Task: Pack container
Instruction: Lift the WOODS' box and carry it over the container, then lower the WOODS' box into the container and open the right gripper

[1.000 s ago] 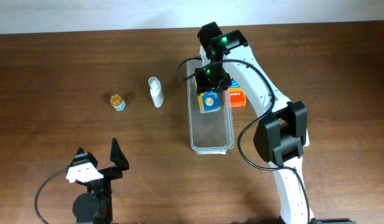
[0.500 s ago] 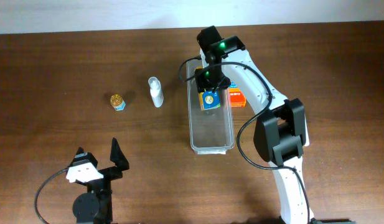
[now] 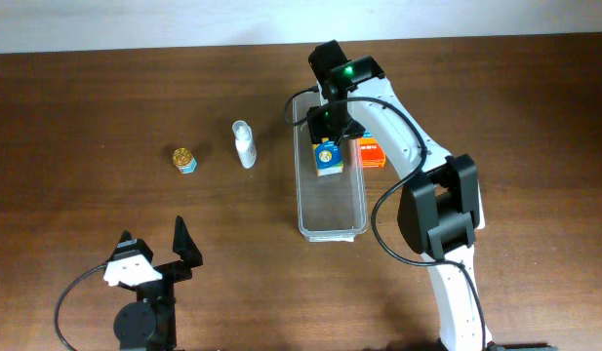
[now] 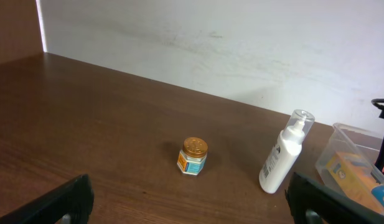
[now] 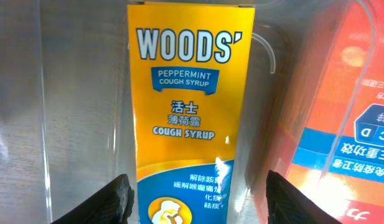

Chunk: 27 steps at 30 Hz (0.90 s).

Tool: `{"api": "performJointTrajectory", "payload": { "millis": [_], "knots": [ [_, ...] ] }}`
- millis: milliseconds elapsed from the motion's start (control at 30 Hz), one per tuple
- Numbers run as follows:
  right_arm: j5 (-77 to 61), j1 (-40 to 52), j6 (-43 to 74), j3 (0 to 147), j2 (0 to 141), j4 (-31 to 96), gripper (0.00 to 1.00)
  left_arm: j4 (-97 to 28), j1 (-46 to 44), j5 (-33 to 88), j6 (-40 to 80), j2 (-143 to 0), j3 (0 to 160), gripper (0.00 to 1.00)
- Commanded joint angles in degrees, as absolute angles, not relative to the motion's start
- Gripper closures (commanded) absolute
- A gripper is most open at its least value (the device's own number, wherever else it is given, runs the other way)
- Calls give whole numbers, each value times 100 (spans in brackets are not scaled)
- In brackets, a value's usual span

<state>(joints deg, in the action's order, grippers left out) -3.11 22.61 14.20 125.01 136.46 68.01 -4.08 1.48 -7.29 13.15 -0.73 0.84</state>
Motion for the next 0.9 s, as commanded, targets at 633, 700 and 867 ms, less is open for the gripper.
{"api": "performJointTrajectory", "payload": {
  "millis": [633, 700, 867],
  "knots": [
    [-1507, 2359, 462, 12691, 13799, 6637, 84, -410, 156, -668, 1367, -36, 51, 1],
    [-1516, 2408, 423, 12691, 13867, 6661, 86, -410, 156, -668, 1367, -36, 51, 1],
    [-1741, 2443, 296, 12691, 13882, 6663, 88, -410, 156, -668, 1367, -36, 51, 1]
  ]
}}
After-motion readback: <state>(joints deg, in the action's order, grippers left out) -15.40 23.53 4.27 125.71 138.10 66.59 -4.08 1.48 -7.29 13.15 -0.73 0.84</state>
